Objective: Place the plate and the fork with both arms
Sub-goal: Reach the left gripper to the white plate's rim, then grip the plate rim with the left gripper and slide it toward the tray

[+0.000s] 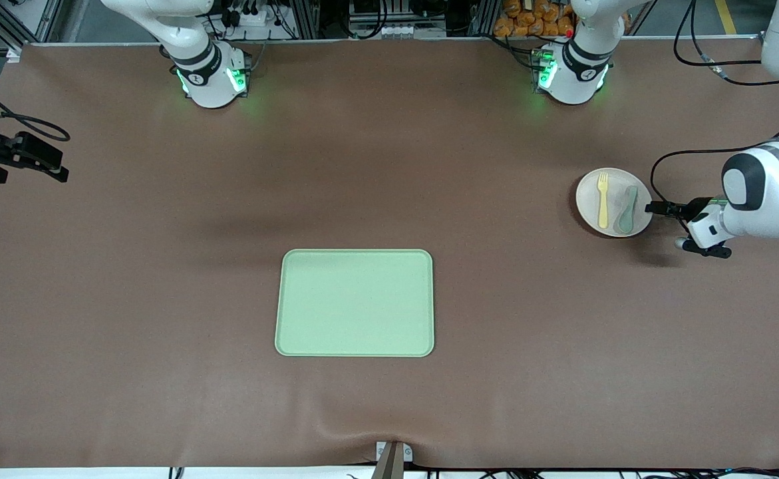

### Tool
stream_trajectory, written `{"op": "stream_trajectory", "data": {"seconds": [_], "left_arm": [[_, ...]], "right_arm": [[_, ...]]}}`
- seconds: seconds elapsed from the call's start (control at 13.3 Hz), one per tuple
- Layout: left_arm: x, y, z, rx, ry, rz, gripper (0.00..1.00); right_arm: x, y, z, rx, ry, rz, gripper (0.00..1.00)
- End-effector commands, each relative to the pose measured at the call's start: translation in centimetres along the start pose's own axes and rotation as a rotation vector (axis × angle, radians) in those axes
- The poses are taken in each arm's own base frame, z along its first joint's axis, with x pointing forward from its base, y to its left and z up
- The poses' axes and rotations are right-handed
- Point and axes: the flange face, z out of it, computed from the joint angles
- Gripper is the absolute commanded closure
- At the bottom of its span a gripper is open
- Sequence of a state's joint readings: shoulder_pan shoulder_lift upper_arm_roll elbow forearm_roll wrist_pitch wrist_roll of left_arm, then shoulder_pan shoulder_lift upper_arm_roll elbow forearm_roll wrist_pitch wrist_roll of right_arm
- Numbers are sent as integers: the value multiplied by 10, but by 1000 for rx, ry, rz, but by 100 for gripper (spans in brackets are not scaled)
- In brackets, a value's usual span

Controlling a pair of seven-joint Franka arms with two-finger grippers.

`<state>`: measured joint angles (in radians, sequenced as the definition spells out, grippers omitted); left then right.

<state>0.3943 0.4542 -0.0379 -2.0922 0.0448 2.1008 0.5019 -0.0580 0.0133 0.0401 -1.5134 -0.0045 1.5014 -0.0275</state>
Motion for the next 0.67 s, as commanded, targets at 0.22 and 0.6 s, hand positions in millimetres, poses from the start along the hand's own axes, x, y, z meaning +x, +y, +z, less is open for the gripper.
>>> {"op": "stream_trajectory", "data": {"seconds": [0.22, 0.6], "left_arm": [[6, 10, 12, -1, -31, 25, 0], [13, 25, 18, -1, -46, 43, 100]], "right_arm": [[-2, 4, -1, 0, -4, -9, 0], [-2, 3, -1, -1, -2, -10, 0]]}}
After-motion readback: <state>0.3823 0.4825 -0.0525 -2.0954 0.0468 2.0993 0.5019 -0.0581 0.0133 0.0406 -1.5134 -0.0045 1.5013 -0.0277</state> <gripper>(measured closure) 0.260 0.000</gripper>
